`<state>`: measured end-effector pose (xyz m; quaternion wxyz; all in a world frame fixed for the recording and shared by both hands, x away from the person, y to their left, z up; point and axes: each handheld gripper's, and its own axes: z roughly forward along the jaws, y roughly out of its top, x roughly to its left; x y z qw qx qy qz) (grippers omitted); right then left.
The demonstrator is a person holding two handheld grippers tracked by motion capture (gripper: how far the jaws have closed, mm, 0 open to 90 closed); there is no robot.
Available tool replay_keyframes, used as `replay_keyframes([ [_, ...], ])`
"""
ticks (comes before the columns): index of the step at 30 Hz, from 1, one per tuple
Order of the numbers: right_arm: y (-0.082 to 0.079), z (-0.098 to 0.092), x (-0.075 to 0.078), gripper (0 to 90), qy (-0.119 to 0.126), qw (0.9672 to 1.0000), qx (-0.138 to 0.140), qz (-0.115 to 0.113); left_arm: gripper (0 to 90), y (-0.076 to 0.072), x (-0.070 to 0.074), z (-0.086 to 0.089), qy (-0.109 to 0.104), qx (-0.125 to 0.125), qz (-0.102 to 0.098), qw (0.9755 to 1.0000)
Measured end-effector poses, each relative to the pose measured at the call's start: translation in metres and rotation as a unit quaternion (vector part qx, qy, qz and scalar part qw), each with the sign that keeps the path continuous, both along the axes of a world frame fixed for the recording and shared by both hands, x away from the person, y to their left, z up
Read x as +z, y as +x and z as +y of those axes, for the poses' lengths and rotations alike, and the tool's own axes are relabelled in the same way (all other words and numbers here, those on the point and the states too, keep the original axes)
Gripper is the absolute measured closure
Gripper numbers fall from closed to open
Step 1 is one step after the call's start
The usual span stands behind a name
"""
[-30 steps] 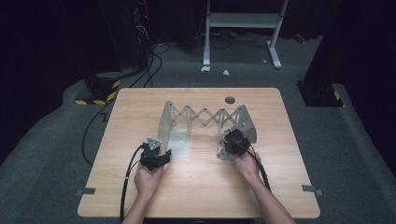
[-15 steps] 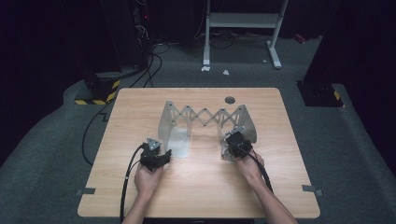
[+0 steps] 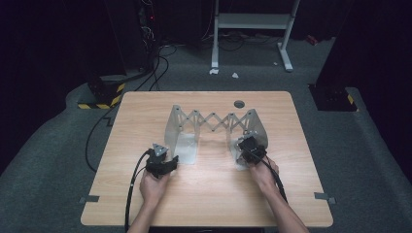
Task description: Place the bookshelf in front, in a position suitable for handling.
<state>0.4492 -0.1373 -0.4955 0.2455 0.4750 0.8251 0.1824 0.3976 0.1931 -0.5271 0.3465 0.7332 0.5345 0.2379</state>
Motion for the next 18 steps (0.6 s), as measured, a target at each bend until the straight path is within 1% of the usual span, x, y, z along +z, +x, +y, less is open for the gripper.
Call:
replay_keyframes([
  [1,-0.005,-0.002,0.0,82.6,-0.001,1.0,0.003,0.0,44.5,0.0,0.0,0.0,0.0,0.0,0.0,1.0],
  [2,-0.014,-0.006,0.0,82.6,0.003,1.0,0.009,0.003,44.5,0.0,0.0,0.0,0.0,0.0,0.0,1.0],
  [3,-0.014,-0.006,0.0,82.6,0.003,1.0,0.009,0.003,44.5,0.0,0.0,0.0,0.0,0.0,0.0,1.0],
  [5,-0.02,-0.008,0.001,82.6,0.004,0.9998,0.017,0.006,44.5,0.0,0.0,0.0,0.0,0.0,0.0,1.0],
  [7,-0.023,-0.008,0.002,82.6,0.006,0.9998,0.019,0.006,44.5,0.0,0.0,0.0,0.0,0.0,0.0,1.0],
  [9,-0.02,-0.008,0.002,82.6,0.02,0.9996,0.017,0.011,44.5,0.0,0.0,0.0,0.0,0.0,0.0,1.0],
  [12,-0.013,-0.005,0.003,82.6,0.049,0.9985,0.015,0.019,44.5,0.0,0.0,0.0,0.0,0.0,0.0,1.0],
  [13,-0.01,-0.004,0.004,82.6,0.058,0.9979,0.02,0.019,44.5,0.0,0.0,0.0,0.0,0.0,0.0,1.0],
  [15,-0.006,0.001,0.007,82.6,0.063,0.9976,0.025,0.014,44.5,0.0,0.0,0.0,0.0,0.0,0.0,1.0],
  [16,-0.003,0.003,0.007,82.6,0.065,0.9973,0.033,0.008,44.5,0.0,0.0,0.0,0.001,0.0,0.0,1.0],
  [18,0.001,0.009,0.007,82.7,0.071,0.9965,0.041,0.013,44.4,0.0,0.0,0.0,0.001,0.0,0.0,1.0],
])
